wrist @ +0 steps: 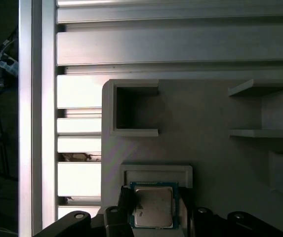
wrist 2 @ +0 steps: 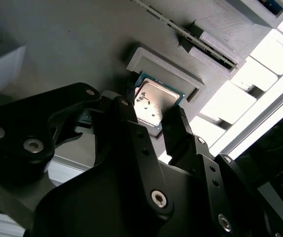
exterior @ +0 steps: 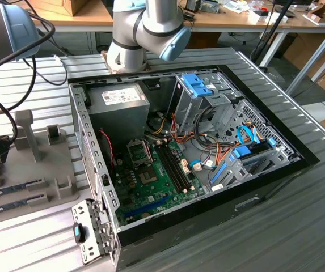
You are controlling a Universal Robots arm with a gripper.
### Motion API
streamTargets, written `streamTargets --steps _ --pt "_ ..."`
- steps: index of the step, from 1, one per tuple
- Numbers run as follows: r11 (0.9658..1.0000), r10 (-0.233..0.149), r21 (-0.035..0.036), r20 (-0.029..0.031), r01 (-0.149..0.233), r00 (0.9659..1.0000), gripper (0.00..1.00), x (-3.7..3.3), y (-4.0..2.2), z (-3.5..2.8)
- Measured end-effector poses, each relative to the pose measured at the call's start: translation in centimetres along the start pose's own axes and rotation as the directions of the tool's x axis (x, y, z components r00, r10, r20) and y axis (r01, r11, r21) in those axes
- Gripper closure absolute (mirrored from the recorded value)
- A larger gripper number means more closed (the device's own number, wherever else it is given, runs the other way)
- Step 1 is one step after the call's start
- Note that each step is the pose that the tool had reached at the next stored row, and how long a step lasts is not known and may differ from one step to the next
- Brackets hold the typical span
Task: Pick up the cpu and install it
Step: 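Pick up the cpu and move it towards the insertion slot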
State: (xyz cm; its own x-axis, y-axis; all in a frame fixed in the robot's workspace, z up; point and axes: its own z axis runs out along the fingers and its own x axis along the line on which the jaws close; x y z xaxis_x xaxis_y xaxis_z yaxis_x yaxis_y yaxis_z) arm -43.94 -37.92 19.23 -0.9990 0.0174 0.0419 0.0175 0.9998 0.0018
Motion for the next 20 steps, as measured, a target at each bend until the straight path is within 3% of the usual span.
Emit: streamTargets --steps 20 --pt "1.0 0.0 -0.0055 -0.0001 0.0 1.0 0.53 0.03 0.0 -0.72"
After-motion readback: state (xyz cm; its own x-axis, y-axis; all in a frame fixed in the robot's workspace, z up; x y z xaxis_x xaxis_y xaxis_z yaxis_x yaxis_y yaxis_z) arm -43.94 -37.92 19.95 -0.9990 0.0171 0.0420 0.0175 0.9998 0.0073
